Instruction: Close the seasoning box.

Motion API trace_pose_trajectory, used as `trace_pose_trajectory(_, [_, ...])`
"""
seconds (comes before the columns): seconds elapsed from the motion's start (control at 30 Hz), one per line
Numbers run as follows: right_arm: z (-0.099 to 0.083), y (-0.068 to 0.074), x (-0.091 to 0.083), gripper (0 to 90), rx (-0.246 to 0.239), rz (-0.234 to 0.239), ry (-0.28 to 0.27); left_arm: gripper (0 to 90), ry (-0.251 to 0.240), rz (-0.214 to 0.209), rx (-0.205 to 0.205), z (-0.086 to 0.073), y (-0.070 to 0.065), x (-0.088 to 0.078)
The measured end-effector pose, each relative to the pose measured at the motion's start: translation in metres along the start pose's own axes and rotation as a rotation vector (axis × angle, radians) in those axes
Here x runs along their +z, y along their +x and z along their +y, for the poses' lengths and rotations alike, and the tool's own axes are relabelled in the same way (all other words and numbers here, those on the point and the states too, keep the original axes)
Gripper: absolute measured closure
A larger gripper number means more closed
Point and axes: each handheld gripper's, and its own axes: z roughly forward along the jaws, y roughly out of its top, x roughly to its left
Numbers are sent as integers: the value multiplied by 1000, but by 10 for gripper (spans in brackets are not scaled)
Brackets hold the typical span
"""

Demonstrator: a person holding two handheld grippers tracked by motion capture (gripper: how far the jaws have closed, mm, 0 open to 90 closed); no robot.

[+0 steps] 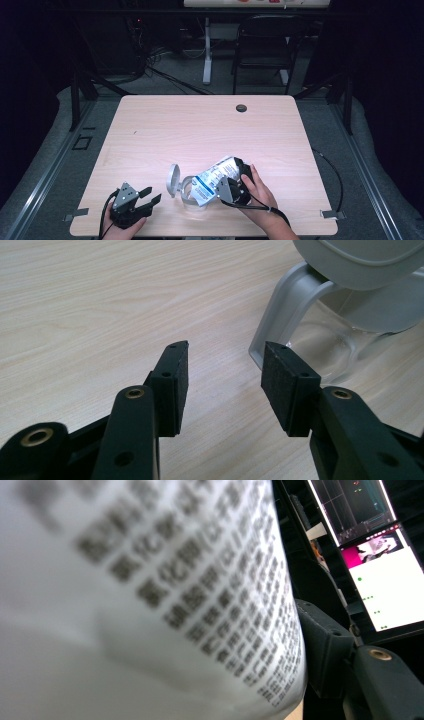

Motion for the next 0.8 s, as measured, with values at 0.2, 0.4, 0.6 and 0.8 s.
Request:
trace_pose_trajectory(0.2, [1,0,0,382,-28,-14,5,547,-4,4,-1,0,1,0])
trace_pose_trajectory(0.4, [2,0,0,382,-47,-35,10,546,1,2,3,0,0,0])
trace_pose_trajectory(0.6, [3,-2,-1,384,-60,-47,28,534,-4,12,3,-1,0,1])
trace_pose_trajectory(0.8, [3,-3,-1,384,-73,-66,26,534,-5,11,5,-1,0,1])
